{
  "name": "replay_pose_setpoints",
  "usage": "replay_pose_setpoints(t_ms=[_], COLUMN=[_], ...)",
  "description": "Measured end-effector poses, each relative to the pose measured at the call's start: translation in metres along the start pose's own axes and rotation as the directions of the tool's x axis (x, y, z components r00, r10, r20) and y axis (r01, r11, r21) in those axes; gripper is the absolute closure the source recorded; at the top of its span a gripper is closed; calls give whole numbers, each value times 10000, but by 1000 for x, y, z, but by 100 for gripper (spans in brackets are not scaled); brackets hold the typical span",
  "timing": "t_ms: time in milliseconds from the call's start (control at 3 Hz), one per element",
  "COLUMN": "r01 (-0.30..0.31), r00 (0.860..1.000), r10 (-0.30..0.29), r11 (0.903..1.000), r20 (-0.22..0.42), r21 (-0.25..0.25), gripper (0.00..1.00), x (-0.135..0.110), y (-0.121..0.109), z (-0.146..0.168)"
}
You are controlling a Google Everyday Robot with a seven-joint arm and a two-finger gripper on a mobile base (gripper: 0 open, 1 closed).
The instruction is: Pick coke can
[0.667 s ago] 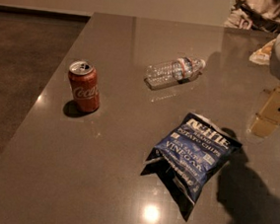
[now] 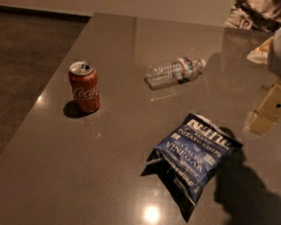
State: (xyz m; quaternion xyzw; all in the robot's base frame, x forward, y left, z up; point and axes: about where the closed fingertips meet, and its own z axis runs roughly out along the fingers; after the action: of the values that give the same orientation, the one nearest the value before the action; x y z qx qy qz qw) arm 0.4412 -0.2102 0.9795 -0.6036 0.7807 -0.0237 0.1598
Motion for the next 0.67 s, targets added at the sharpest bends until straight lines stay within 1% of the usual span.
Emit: replay_pose_setpoints(t_ms=[333, 667], r01=[171, 363], r00=[9918, 9682], r10=[-84, -50], r11=[9976, 9920], r20=[1273, 2501], r21=[-672, -1206], gripper=[0, 0], x=[-47, -93], y=[-5, -4], z=[23, 40])
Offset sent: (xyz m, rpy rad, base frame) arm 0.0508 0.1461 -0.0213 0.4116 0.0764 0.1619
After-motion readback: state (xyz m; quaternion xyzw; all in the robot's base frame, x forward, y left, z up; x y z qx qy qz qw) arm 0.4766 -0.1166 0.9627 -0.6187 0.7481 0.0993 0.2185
